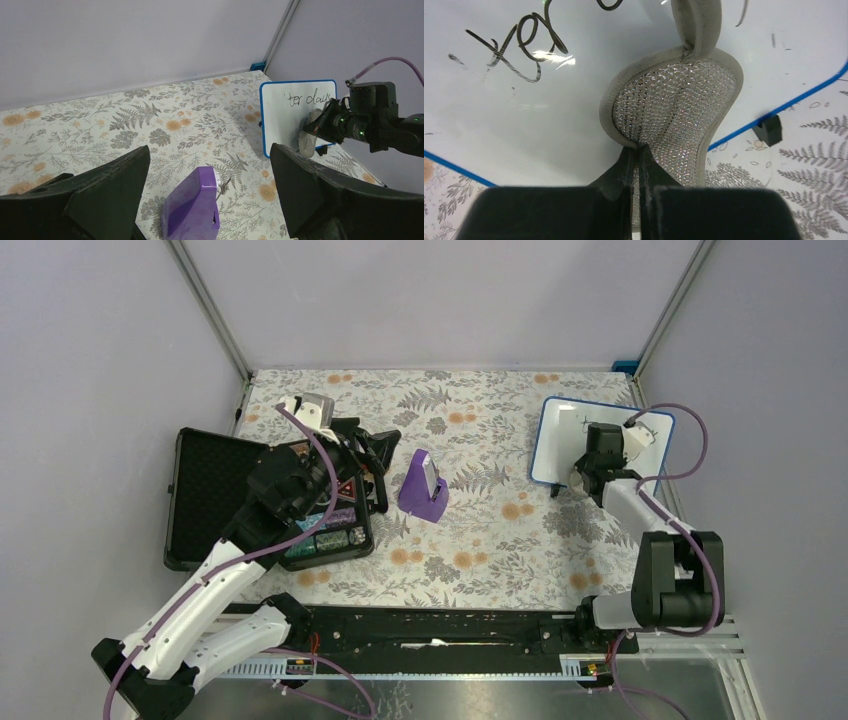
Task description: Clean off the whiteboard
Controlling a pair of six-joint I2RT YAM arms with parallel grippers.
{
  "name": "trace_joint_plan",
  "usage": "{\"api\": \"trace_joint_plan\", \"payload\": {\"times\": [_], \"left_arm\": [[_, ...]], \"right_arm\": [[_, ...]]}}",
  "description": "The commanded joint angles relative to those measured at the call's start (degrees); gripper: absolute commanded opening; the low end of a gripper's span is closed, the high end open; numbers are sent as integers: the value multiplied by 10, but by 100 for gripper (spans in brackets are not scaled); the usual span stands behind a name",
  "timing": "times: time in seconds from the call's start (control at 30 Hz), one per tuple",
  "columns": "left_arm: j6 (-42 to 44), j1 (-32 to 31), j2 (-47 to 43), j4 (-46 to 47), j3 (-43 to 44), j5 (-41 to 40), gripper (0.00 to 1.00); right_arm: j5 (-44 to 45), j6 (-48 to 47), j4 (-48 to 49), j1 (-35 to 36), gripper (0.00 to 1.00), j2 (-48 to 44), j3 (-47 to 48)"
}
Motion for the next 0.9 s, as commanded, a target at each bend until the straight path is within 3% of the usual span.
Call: {"api": "trace_joint_plan", "payload": {"times": [0.0, 0.17, 0.53, 0.87], "left_arm": [[-4, -2, -12, 33, -4, 10, 99], [-5, -2, -10, 33, -4, 12, 99], [0, -2, -1, 33, -4, 7, 99], [-1, -2, 5, 33, -3, 9, 99]], "right_arm": [[31, -14, -5, -1, 0, -74, 3], [1, -14, 23, -1, 0, -81, 48], [-78, 9, 47, 23, 0, 68, 203], [-30, 15, 30, 28, 0, 127, 187]]}}
